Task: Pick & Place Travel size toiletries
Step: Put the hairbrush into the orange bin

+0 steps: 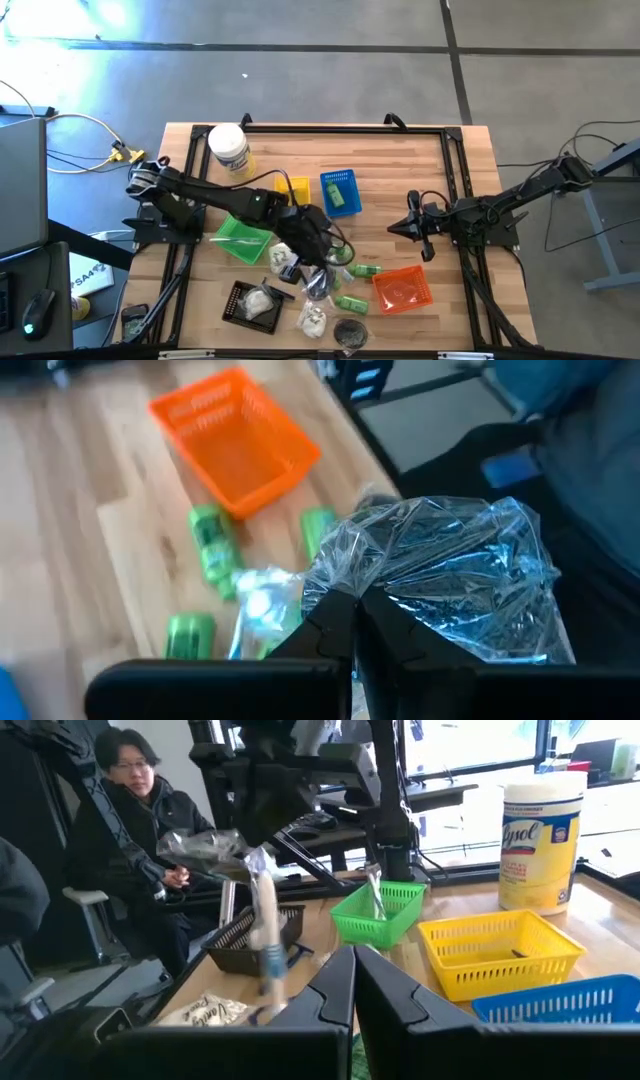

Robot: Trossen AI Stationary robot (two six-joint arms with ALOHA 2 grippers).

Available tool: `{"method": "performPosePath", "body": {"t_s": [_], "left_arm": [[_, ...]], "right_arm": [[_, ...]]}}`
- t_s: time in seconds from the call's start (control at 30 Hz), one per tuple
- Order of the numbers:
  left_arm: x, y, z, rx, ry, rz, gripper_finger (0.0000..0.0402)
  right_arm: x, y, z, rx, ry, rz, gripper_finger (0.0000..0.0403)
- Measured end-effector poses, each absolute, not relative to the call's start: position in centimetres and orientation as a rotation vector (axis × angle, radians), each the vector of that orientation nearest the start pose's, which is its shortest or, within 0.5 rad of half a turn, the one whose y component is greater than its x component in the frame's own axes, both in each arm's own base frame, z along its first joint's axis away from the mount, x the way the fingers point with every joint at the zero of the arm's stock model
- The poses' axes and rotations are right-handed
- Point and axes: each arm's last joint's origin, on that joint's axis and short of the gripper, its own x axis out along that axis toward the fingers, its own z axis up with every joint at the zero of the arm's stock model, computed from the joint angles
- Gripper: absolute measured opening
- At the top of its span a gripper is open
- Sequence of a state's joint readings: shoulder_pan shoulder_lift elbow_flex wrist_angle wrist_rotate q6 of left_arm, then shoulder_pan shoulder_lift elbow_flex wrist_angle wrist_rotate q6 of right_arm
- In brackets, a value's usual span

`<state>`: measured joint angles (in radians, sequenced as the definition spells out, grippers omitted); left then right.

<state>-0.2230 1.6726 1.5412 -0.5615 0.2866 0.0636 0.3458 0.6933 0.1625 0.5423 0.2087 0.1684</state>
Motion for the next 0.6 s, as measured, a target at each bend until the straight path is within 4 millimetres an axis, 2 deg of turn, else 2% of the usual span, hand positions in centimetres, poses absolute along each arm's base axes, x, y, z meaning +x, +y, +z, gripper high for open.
{"method": "performPosePath", "body": {"t_s": [0.17,0.3,0.6], "left_arm": [[36.5,-8.1,33.7,0.021,0.621,-0.543,0.0000],[37.1,-8.6,33.3,-0.014,0.608,-0.587,0.0000],[38.2,-10.4,28.5,-0.077,0.800,-0.550,0.0000]], "right_arm": [[14.8,4.7,20.1,0.189,0.002,0.139,0.0002],[14.8,4.7,20.1,0.190,0.002,0.137,0.0002],[15.4,5.0,19.6,0.215,0.025,0.173,0.0002]]}}
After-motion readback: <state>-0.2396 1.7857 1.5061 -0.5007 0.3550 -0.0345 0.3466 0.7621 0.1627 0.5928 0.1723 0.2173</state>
